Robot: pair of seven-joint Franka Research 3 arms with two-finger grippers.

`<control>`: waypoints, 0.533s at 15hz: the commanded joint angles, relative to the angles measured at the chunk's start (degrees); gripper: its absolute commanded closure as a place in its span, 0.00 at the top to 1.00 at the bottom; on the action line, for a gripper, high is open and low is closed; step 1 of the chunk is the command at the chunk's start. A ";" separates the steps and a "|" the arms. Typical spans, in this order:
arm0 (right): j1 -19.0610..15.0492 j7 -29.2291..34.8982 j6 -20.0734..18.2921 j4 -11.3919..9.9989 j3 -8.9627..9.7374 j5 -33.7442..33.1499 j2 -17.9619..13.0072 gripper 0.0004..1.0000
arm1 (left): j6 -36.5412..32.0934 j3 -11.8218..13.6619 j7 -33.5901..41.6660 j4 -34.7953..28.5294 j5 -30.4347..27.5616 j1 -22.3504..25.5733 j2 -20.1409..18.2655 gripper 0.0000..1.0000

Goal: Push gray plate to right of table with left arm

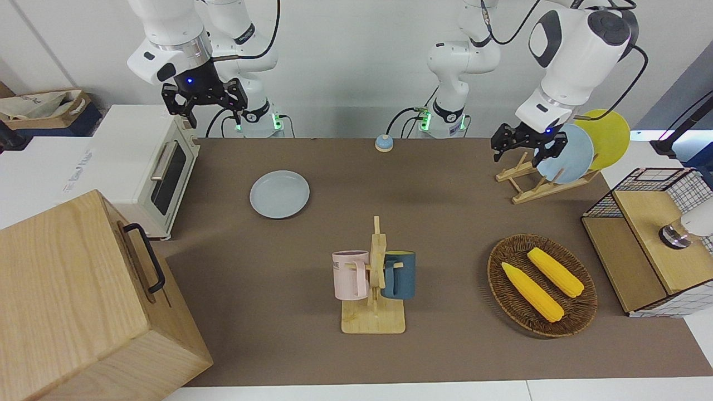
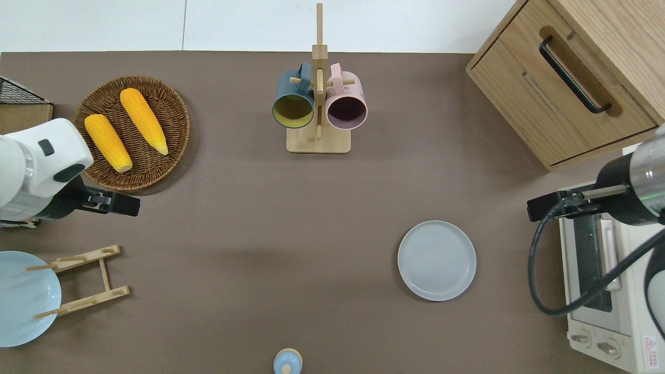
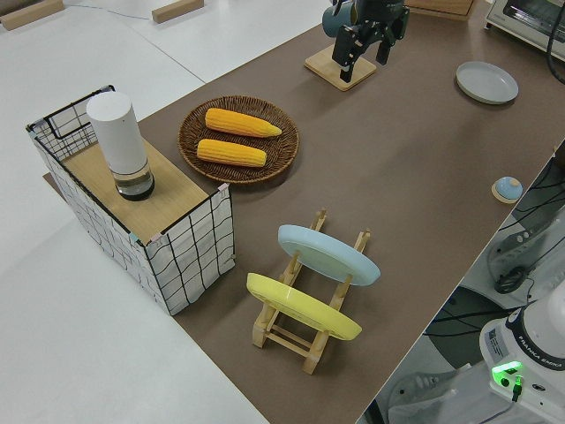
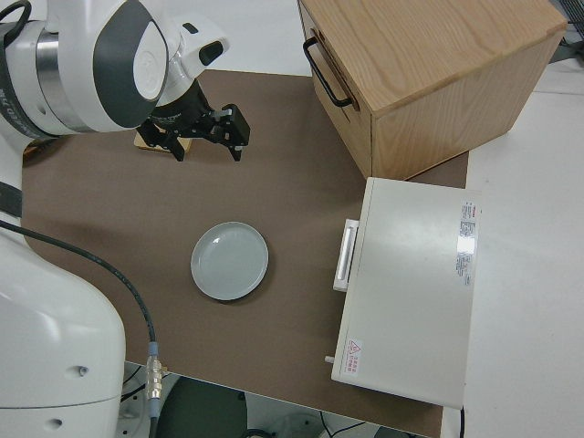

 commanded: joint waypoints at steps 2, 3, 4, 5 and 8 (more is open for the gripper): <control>-0.62 -0.15 -0.69 0.05 0.32 0.46 -0.43 0.98 | -5.44 1.06 0.86 6.85 2.56 0.03 0.70 1.00; -0.62 -0.15 -0.69 -0.03 0.32 0.46 -0.43 0.98 | -6.15 1.06 0.77 7.29 3.70 -0.06 0.71 1.00; -0.62 -0.06 -0.69 -0.03 0.32 0.55 -0.43 0.98 | -6.25 1.06 0.86 7.30 4.06 -0.14 0.62 1.00; -0.62 -0.15 -0.69 -0.03 0.32 0.46 -0.43 0.98 | -6.33 1.15 0.77 7.30 4.15 -0.23 0.62 1.00; -0.62 -0.15 -0.69 0.05 0.23 0.46 -0.43 0.98 | -6.25 1.06 0.77 7.30 4.24 -0.23 0.62 1.00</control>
